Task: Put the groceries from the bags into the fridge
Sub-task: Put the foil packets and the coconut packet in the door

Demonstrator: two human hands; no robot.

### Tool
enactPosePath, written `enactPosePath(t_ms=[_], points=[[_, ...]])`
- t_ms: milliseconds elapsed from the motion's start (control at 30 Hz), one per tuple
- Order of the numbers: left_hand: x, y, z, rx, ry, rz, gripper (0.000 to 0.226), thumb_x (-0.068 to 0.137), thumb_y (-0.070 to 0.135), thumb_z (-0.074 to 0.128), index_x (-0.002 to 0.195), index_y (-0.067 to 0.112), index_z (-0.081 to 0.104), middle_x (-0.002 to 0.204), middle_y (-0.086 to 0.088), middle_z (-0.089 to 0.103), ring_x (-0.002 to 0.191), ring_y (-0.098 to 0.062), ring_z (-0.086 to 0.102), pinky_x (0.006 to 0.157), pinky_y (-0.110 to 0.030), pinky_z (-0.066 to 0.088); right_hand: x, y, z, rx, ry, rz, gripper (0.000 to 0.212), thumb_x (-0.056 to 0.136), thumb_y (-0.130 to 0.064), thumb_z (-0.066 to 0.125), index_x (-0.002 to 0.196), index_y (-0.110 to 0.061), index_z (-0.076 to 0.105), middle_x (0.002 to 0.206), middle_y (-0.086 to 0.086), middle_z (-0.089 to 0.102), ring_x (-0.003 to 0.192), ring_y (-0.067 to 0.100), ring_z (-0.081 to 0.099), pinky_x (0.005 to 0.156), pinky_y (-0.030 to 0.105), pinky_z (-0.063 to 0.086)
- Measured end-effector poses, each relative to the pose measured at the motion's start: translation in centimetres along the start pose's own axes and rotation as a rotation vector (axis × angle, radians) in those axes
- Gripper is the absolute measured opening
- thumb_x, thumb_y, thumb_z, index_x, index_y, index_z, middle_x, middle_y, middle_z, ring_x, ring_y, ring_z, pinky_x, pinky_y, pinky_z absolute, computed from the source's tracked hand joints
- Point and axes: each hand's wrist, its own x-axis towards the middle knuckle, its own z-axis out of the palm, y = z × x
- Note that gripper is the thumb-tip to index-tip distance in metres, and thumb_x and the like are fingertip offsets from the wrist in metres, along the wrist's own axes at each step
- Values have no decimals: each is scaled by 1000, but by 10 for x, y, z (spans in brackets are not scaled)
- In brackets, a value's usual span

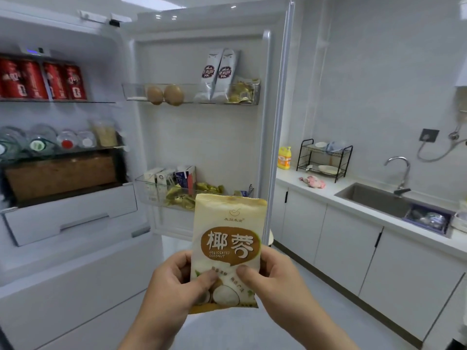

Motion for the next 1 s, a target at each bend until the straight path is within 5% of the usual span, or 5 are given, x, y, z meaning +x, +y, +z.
enactPosePath(t_ms=[367, 500, 633, 1000], points=[[88, 20, -59, 53, -53, -4, 32, 72, -3, 77, 100, 7, 64, 84, -7, 76, 78, -22, 73, 69, -36, 57, 82, -14, 46, -53, 68, -14, 22, 91, -8, 63, 105, -25, 70, 100, -6, 76, 96, 12, 71, 88, 40, 57], [113, 25, -62, 69, -69, -1, 47, 56, 9, 85, 98, 8, 66, 84, -8, 76, 79, -22, 74, 76, -40, 55, 111, -15, 47, -74, 65, -12, 22, 91, -9, 64, 103, -25, 70, 100, -8, 76, 96, 11, 71, 89, 41, 57], [144, 24, -57, 70, -65, 4, 30, 74, -6, 76, 98, 8, 65, 83, -5, 77, 77, -18, 74, 71, -33, 55, 140, -12, 40, -84, 78, -26, 21, 91, -10, 63, 102, -27, 70, 99, -8, 76, 94, 11, 71, 89, 41, 57], [232, 40, -32, 189, -76, 186, 17, 82, -1, 69, 93, 12, 73, 88, -5, 76, 83, -19, 73, 68, -29, 57, 227, -8, 5, -148, 197, -135, 14, 89, -13, 65, 93, -26, 70, 89, -12, 75, 81, 5, 71, 74, 31, 60]])
